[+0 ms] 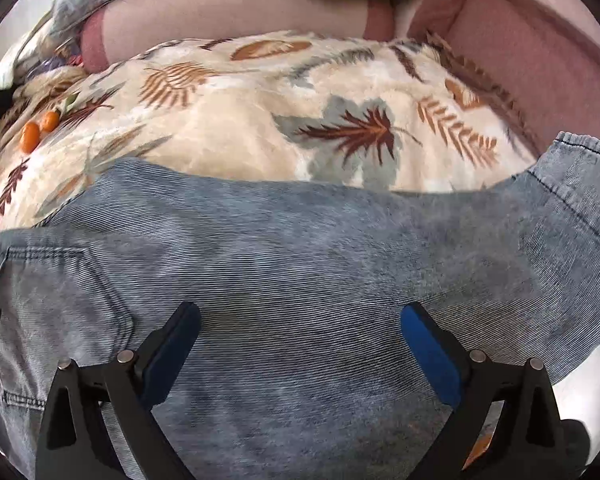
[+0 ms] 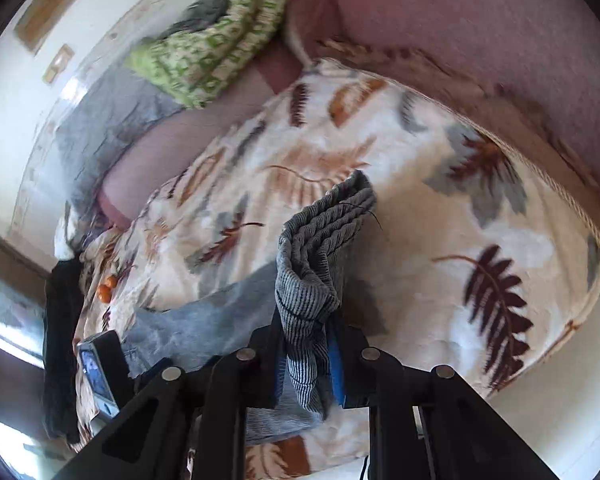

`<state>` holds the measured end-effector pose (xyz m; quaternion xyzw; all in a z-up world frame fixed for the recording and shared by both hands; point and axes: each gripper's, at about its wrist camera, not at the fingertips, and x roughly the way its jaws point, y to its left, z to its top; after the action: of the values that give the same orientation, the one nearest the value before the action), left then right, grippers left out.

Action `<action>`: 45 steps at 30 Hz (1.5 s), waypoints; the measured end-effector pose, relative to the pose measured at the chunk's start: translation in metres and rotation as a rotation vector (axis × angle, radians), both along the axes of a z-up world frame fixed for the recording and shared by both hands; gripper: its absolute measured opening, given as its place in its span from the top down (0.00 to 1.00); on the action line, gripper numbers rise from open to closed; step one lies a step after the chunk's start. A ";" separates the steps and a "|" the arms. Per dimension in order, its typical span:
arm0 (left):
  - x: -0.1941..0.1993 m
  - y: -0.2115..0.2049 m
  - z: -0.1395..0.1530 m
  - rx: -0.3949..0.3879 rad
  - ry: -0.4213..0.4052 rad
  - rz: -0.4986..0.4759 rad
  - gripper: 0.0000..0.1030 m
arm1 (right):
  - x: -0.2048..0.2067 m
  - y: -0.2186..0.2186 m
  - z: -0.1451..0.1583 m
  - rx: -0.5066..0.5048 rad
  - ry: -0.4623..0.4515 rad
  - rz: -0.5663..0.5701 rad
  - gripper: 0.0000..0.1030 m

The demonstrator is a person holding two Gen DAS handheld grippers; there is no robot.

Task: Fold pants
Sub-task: 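Grasp the leg hem with the right tool and lift it toward the waistband, then lay the hem over the waistband and open the right tool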

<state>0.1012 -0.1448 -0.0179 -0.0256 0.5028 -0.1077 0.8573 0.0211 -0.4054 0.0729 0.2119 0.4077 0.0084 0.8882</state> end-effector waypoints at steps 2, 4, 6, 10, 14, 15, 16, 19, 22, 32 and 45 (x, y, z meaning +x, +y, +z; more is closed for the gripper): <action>-0.010 0.038 0.019 -0.067 -0.052 0.072 0.03 | -0.001 0.050 0.015 -0.066 -0.041 0.105 0.81; -0.022 0.082 0.035 -0.098 -0.099 0.152 0.03 | -0.006 0.104 0.016 -0.132 -0.068 0.228 0.81; -0.032 0.127 0.047 -0.109 -0.133 0.241 0.03 | -0.013 0.155 0.001 -0.188 -0.079 0.348 0.81; -0.057 0.190 0.055 -0.097 -0.161 0.365 0.03 | -0.021 0.222 -0.076 -0.171 0.009 0.514 0.81; -0.068 0.198 0.058 -0.122 -0.144 0.339 0.03 | -0.031 0.232 -0.112 -0.145 0.011 0.562 0.72; -0.069 0.193 0.060 -0.132 -0.142 0.321 0.03 | -0.032 0.226 -0.108 -0.075 0.021 0.579 0.58; -0.069 0.186 0.063 -0.151 -0.140 0.299 0.03 | -0.033 0.217 -0.102 -0.002 0.019 0.575 0.41; -0.068 0.157 0.070 -0.230 -0.131 0.217 0.03 | -0.042 0.179 -0.080 0.100 -0.042 0.487 0.31; -0.065 0.120 0.066 -0.233 -0.122 0.124 0.03 | -0.049 0.133 -0.079 0.193 -0.052 0.369 0.28; -0.076 0.046 0.024 0.144 -0.067 -0.011 0.03 | -0.045 0.037 -0.100 0.398 0.004 0.182 0.28; -0.075 0.034 -0.019 0.145 -0.030 -0.091 0.02 | 0.132 0.064 -0.131 0.594 0.243 0.420 0.28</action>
<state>0.0262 -0.1111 -0.0373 0.0611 0.4972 -0.1102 0.8584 0.1534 -0.3417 -0.0582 0.3711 0.5245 0.2828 0.7122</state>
